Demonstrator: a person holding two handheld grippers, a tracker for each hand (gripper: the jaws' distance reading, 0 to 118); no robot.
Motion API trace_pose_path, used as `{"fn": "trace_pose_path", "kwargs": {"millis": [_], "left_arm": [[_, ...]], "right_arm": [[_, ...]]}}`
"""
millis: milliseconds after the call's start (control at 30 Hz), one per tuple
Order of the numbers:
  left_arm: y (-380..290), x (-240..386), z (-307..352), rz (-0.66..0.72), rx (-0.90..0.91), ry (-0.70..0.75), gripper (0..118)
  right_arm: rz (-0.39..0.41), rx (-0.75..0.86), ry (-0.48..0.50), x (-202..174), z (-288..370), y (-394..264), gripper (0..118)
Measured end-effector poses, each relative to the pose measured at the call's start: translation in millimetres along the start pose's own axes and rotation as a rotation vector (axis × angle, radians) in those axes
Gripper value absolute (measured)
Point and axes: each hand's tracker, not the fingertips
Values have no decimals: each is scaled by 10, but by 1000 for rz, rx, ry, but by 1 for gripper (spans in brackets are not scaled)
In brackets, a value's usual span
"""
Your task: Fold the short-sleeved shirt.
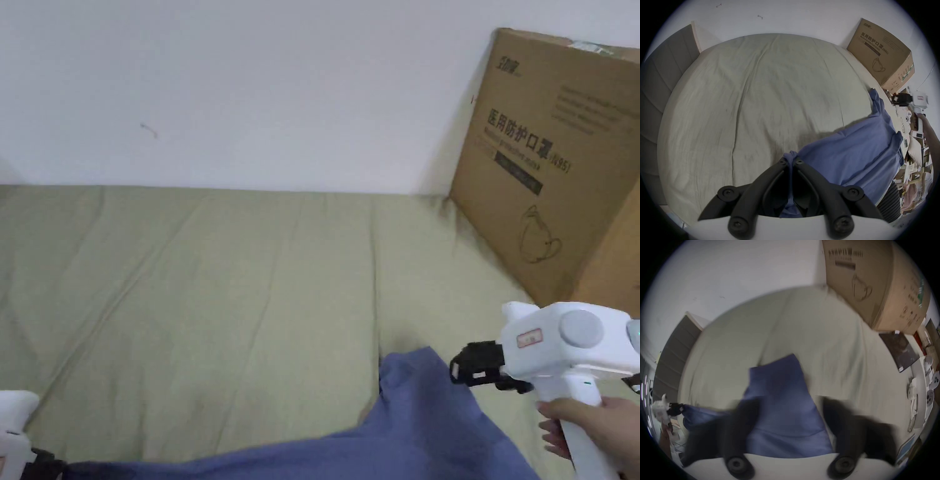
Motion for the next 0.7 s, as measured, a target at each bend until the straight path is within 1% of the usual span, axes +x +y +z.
{"fn": "trace_pose_path", "kwargs": {"millis": [33, 67, 100, 167, 200, 267, 300, 400, 433, 467, 500, 533, 567, 600, 633, 667, 700], "left_arm": [[-1, 63, 34, 2, 1, 1, 2], [-3, 63, 36, 1, 1, 2, 2], [-6, 61, 30, -3, -1, 5, 2], [-3, 62, 3, -10, -15, 14, 2], [-8, 55, -17, -10, -24, 15, 2], [-29, 26, -74, 1, -46, 16, 2], [-37, 16, -96, 4, -52, 17, 2], [-57, 9, -187, 7, -73, 24, 2], [-57, 2, -223, 8, -82, 25, 2], [-65, -1, -247, 10, -88, 27, 2], [-74, -3, -260, 11, -91, 28, 2], [-85, -8, -273, 12, -92, 29, 2], [-91, -6, -287, 15, -93, 30, 2], [-97, -12, -290, 23, -93, 31, 2], [-103, -20, -289, 35, -93, 28, 2], [-110, -27, -284, 46, -91, 26, 2], [-118, -23, -276, 55, -88, 24, 2]], "right_arm": [[-18, -54, -40, 11, -146, 45, 117], [10, -65, -59, 41, -218, 76, 117], [-20, -62, -76, 23, -359, 128, 117], [-4, -121, -121, 21, -588, 172, 117], [6, -147, -134, 93, -671, 173, 117], [1, -214, -145, 150, -866, 146, 116], [-5, -227, -133, 165, -926, 125, 113], [24, -189, -145, 121, -860, 56, 110], [28, -178, -143, 114, -814, 34, 104], [46, -170, -145, 42, -717, 12, 92], [97, -161, -151, 11, -663, -2, 79], [132, -154, -146, -20, -595, -27, 57], [150, -146, -127, -43, -530, -54, 12], [113, -153, -55, 10, -527, -64, 0], [72, -150, -16, 1, -486, -106, 0], [69, -143, -23, 0, -444, -141, 0], [76, -147, 1, -14, -403, -169, 0]]}}
